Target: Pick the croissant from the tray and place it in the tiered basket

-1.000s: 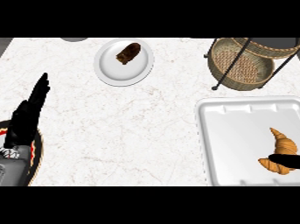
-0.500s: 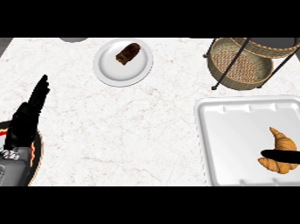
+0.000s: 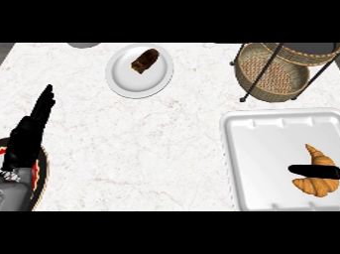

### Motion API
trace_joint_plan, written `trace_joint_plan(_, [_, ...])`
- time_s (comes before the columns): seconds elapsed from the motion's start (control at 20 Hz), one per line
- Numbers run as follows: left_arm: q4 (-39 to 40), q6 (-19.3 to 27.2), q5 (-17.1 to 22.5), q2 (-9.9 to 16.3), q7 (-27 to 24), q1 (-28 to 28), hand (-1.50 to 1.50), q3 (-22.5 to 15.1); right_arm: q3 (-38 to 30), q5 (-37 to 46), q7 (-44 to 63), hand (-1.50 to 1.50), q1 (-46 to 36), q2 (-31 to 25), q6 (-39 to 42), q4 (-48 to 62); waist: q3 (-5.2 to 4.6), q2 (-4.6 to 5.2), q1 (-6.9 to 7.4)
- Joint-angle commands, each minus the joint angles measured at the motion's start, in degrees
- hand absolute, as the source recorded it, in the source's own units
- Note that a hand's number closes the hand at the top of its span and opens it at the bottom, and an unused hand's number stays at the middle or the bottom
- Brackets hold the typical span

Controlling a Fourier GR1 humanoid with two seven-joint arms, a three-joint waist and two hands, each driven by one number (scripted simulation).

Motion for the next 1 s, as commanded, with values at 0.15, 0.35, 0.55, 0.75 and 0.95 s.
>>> trace_joint_plan(0.15, [1.6,1.1,-2.1,-3.2,-0.8,0.4,0.0,-1.7,-0.7,0.9,7.7,-1.5,-2.3,4.5,-0.1,3.7,0.01,0.02,-0.33])
trace_joint_plan(0.35, [4.1,-0.6,-0.5,-1.0,-3.0,-1.2,0.0,1.6,0.4,-3.3,3.6,1.5,-4.3,5.1,5.8,6.3,0.0,0.12,-0.15])
trace_joint_plan(0.55, [-0.6,-2.7,0.7,0.2,1.8,-1.2,0.0,1.9,2.9,0.7,2.3,1.5,-5.2,0.1,9.4,8.6,0.02,0.01,0.39])
trace_joint_plan(0.75, [4.9,0.2,-2.3,-2.3,1.5,-6.0,0.0,1.5,0.6,0.1,2.8,1.5,-4.3,4.2,4.8,4.0,0.01,0.02,-0.81])
trace_joint_plan(0.95, [4.4,-1.6,-1.1,-1.7,-3.2,-0.8,0.0,2.8,-2.1,1.4,4.2,1.5,-4.3,5.5,3.1,-0.1,-0.02,-0.07,-0.55])
